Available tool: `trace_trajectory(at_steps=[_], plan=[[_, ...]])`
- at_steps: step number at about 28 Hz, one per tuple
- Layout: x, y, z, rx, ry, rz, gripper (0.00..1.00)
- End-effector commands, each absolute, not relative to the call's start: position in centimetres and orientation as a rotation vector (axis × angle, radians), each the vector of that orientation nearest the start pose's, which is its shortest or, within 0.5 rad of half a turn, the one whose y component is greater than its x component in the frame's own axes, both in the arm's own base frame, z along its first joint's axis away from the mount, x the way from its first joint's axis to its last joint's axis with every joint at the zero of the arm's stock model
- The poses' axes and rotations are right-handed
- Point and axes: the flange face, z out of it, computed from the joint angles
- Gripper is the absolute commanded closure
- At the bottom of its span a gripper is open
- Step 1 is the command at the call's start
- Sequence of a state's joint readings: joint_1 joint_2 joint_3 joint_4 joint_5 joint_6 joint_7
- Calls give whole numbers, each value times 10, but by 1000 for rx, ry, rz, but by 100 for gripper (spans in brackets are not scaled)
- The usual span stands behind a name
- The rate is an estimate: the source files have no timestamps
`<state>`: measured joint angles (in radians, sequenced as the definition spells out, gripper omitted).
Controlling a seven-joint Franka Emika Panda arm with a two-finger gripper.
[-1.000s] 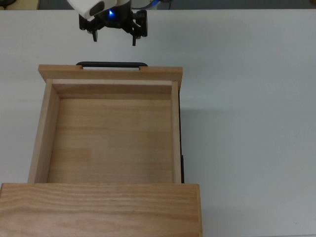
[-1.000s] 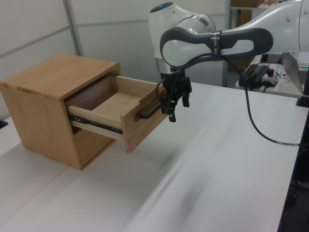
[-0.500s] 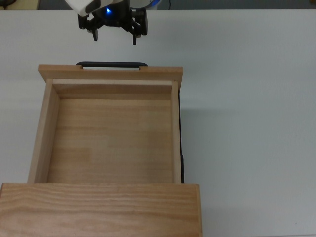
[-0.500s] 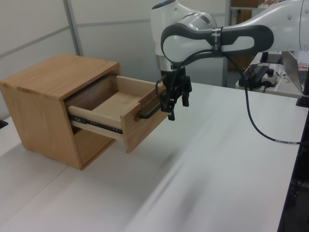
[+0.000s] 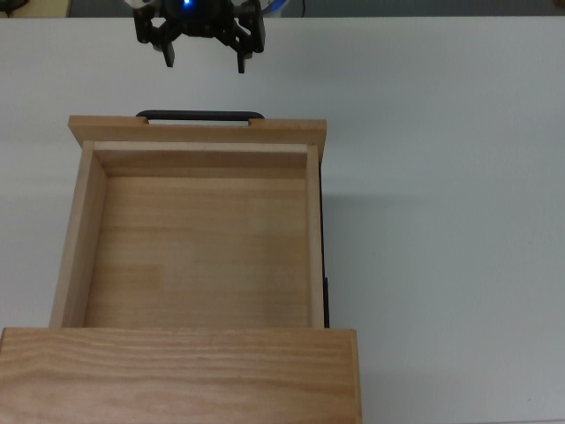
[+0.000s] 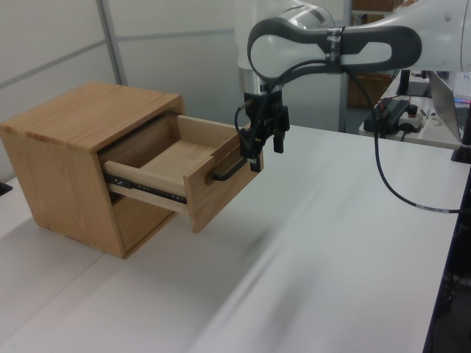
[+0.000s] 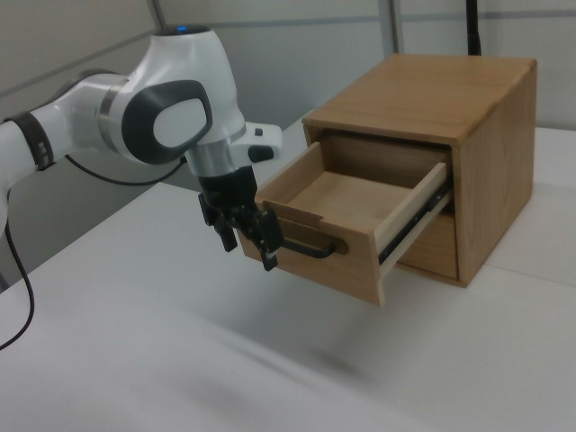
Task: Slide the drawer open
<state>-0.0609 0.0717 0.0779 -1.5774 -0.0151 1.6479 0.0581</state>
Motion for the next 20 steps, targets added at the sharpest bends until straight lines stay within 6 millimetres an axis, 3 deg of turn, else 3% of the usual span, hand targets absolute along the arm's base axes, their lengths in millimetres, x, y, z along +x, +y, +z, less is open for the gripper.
trace_trajectory(at_steps=[1,6,20], plan=[[576,9,613,-3133,49,-48,0],[577,12,625,-3131,39,-84,0],[578,14,624,-3132,34,-84,0]])
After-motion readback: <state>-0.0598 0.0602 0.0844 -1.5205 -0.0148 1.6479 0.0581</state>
